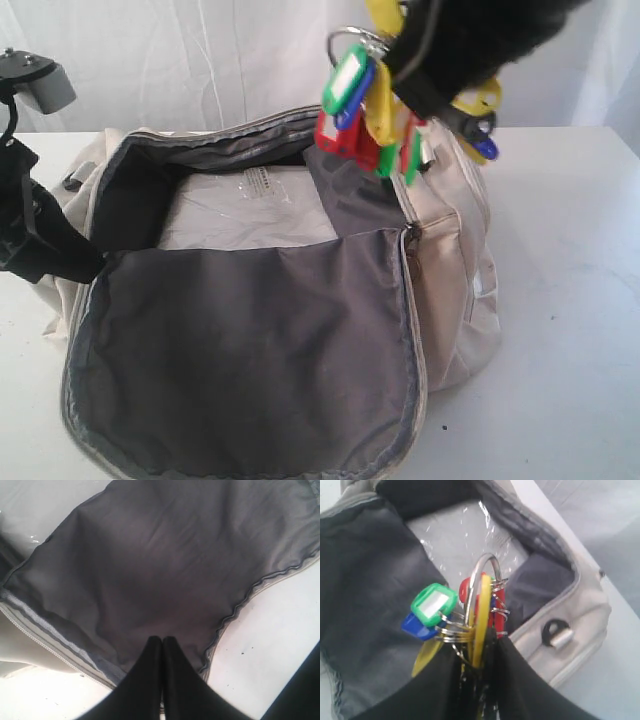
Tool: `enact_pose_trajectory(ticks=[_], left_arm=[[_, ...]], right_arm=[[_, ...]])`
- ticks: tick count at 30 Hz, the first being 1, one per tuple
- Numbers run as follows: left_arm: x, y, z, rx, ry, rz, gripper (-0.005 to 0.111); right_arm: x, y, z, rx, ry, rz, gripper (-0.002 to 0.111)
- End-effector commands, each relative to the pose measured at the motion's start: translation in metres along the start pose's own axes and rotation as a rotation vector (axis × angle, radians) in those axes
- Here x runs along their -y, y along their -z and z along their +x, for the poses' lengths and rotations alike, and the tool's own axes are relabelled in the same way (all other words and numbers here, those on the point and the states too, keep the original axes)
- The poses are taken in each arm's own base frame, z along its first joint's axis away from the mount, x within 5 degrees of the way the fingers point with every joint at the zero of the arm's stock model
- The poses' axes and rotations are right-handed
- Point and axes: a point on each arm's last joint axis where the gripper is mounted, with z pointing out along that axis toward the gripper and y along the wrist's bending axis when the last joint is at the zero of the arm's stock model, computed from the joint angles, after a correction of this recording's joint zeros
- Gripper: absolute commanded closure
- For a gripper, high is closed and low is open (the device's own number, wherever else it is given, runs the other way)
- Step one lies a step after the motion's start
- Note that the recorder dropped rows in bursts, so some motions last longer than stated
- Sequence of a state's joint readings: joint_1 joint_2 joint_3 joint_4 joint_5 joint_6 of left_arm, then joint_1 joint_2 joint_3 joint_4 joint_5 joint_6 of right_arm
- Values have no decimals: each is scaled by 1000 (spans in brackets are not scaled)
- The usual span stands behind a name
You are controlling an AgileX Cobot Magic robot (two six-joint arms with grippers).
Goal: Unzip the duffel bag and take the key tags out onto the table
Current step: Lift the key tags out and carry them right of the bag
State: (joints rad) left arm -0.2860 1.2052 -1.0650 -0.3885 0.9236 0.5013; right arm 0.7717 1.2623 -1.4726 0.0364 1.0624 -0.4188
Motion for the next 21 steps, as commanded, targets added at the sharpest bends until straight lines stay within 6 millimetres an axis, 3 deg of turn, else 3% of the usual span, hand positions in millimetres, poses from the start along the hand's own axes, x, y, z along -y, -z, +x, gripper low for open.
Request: enact_pose_trajectory(ticks=[1, 9, 15, 21], left_arm=[[4, 1, 2, 0, 2, 20, 107], [4, 1, 1, 5, 5, 24, 107], [4, 1, 1, 7, 5, 22, 107], [4, 1, 1, 7, 5, 22, 107]], right_arm=[[-6, 15, 36, -82, -55, 61, 108], [-4, 26, 97, -227, -177, 334, 108], [-6, 2, 132, -389, -139, 419, 108], [-13, -23, 156, -411, -140, 444, 108]])
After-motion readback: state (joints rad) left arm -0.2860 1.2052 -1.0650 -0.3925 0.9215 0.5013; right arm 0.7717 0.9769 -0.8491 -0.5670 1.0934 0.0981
